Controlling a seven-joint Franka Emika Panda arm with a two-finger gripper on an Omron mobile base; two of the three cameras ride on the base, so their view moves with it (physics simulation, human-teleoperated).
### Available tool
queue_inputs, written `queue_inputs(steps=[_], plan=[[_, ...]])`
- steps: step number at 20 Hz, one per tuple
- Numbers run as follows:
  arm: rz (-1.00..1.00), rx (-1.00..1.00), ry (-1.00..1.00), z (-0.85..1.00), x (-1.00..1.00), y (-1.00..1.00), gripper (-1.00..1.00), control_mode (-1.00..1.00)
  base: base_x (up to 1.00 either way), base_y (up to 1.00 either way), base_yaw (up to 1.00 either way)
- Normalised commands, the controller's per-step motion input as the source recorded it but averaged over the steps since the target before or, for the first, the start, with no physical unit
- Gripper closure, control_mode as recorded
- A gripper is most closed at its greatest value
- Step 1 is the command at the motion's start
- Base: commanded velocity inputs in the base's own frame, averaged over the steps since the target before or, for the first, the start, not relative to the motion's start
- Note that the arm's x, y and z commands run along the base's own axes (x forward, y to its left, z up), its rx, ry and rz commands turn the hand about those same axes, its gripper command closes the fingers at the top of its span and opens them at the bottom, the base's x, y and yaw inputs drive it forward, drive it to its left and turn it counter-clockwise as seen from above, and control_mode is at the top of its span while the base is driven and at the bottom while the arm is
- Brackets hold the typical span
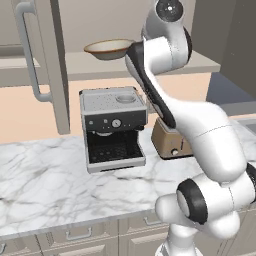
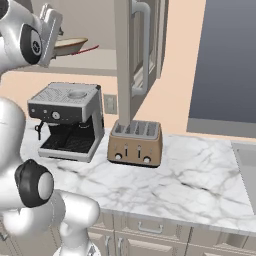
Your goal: Pick the mug and place it in the sink. Pick the bowl and place it in the open cabinet and then close the cabinet.
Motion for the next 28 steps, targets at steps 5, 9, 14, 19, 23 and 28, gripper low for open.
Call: queue_inputs(steps=[5, 9, 14, 19, 23, 28], plan=[[-0.05, 0.1, -0.12, -0.09, -1.0, -0.17, -1.0, -1.0, 0.0, 0.0, 0.0], [0.0, 0.02, -0.13, 0.0, -1.0, 0.0, -1.0, -1.0, 0.0, 0.0, 0.0], [0.0, 0.06, -0.07, 0.0, -1.0, 0.0, -1.0, -1.0, 0.0, 0.0, 0.0], [0.0, 0.02, -0.12, -0.01, -0.91, 0.02, -1.0, -1.0, 0.0, 0.0, 0.0], [0.0, 0.0, -0.14, 0.0, -0.78, 0.04, -1.0, -1.0, 0.0, 0.0, 0.0], [0.0, 0.0, -0.03, -0.01, -0.83, 0.01, -1.0, -1.0, 0.0, 0.0, 0.0]])
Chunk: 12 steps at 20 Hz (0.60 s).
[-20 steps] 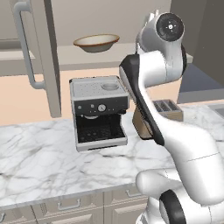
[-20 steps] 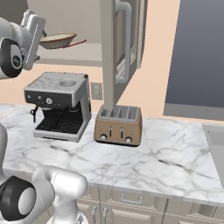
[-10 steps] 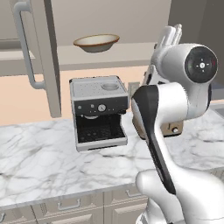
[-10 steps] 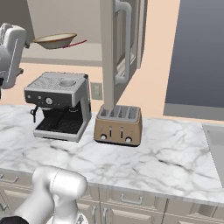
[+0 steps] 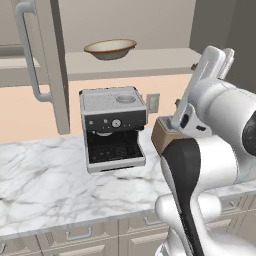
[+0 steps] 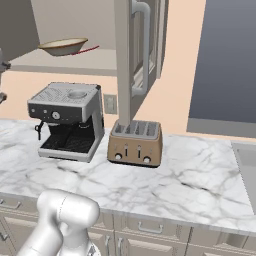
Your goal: Pick the mug and place it in the sink. Pick the bowl and place it in the open cabinet and then close the cabinet.
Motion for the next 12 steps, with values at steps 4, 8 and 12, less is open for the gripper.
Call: queue_inputs(steps=[4, 8, 12], plan=[[0.0, 0.0, 0.0, 0.0, -0.82, 0.11, -1.0, -1.0, 0.0, 0.0, 0.0], [0.0, 0.0, 0.0, 0.0, -0.67, 0.49, -1.0, -1.0, 0.0, 0.0, 0.0], [0.0, 0.0, 0.0, 0.0, -0.62, 0.51, -1.0, -1.0, 0.0, 0.0, 0.0]])
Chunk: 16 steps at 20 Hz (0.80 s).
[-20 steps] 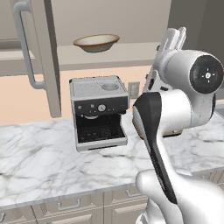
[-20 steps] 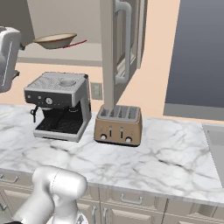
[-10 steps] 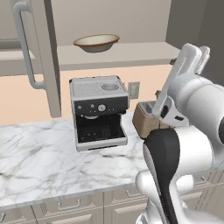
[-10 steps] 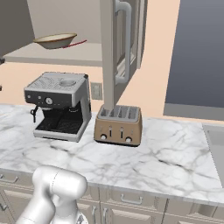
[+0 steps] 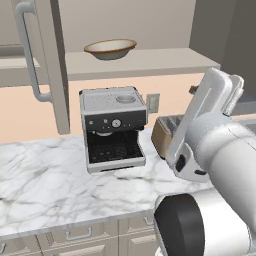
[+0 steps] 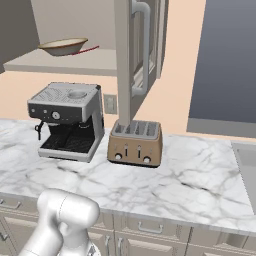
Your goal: Pick the mug and place it in the sink. Pick the bowl and place it in the open cabinet and then close the cabinet.
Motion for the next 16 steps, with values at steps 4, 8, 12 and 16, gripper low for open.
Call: queue_inputs(steps=[4, 8, 12, 16], plan=[[-0.04, 0.0, 0.0, 0.0, -0.63, 0.44, -1.0, -1.0, 0.0, 0.0, 0.0], [-0.04, 0.0, 0.0, 0.0, -0.46, 0.44, -1.0, -1.0, 0.0, 0.0, 0.0], [0.0, -0.03, -0.04, 0.0, -0.16, 0.56, -1.0, -1.0, 0.0, 0.0, 0.0], [0.0, -0.05, -0.02, -0.04, 0.0, 0.49, -1.0, -1.0, 0.0, 0.0, 0.0]])
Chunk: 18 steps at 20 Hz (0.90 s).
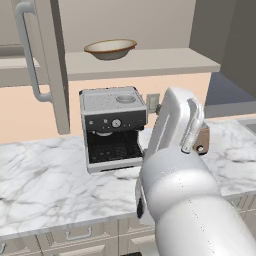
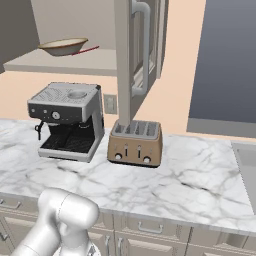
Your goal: Pick the mug and place it in the sink. Pick the bowl and place it in the open cabinet and then close the cabinet.
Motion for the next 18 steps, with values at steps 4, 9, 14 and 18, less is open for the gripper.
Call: queue_inputs(steps=[4, 9, 14, 18], plan=[[0.0, -0.02, 0.0, -0.22, 0.0, 0.48, -1.0, -1.0, 0.0, 0.0, 0.0], [0.0, 0.0, 0.0, -0.4, 0.06, 0.48, -1.0, -1.0, 0.0, 0.0, 0.0], [0.0, 0.0, 0.04, -0.24, 0.45, 0.3, -1.0, -1.0, 0.0, 0.0, 0.0], [0.0, 0.0, 0.07, -0.24, 0.52, 0.39, -1.0, -1.0, 0.0, 0.0, 0.0]])
